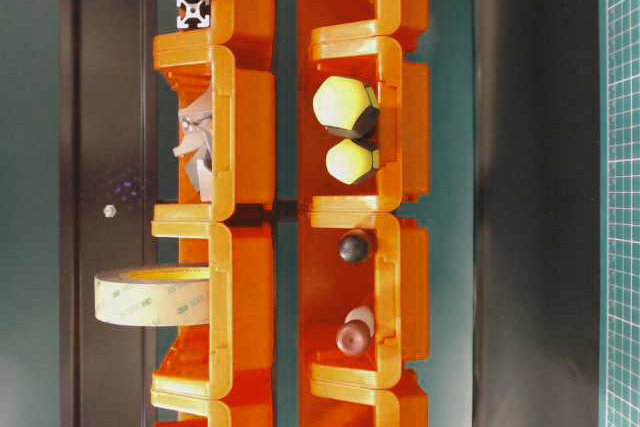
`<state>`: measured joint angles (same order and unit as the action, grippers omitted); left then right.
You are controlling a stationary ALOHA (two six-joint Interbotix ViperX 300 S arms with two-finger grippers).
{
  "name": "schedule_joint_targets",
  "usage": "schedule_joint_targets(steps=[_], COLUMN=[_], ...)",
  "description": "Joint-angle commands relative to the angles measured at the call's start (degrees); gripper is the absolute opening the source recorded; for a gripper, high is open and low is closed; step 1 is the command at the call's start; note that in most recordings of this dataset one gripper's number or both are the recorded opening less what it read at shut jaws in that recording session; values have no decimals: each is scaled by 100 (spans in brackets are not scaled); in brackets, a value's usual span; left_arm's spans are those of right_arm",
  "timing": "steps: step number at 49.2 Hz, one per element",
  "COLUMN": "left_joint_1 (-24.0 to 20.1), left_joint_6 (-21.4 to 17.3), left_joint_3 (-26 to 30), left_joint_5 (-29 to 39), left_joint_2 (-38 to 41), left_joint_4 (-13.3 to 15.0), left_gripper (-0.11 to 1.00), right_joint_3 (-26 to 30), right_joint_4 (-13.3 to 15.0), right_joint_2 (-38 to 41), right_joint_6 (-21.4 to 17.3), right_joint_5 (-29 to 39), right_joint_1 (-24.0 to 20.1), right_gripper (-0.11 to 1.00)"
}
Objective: Pick frame from container rack with right arm.
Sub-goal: 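Lift the right gripper from rest toward the orange rack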
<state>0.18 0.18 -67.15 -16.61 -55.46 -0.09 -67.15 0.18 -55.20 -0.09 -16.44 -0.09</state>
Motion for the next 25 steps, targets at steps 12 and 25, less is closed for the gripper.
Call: schedule_joint_targets(steps=[12,25], left_joint_1=[-53,-62], left_joint_6=[176,185], left_joint_3=[387,519], left_joint_5=[738,1424], left_joint_2=[-79,-369], left_joint_4=[-176,-176], left_gripper=[0,0], right_joint_3=[527,1687], right_joint_4=[-35,-35], right_joint_2=[53,255], right_joint_6=[-457,-826], right_joint_5=[1239,3568], right_joint_1=[-229,-738], right_gripper=[2,2])
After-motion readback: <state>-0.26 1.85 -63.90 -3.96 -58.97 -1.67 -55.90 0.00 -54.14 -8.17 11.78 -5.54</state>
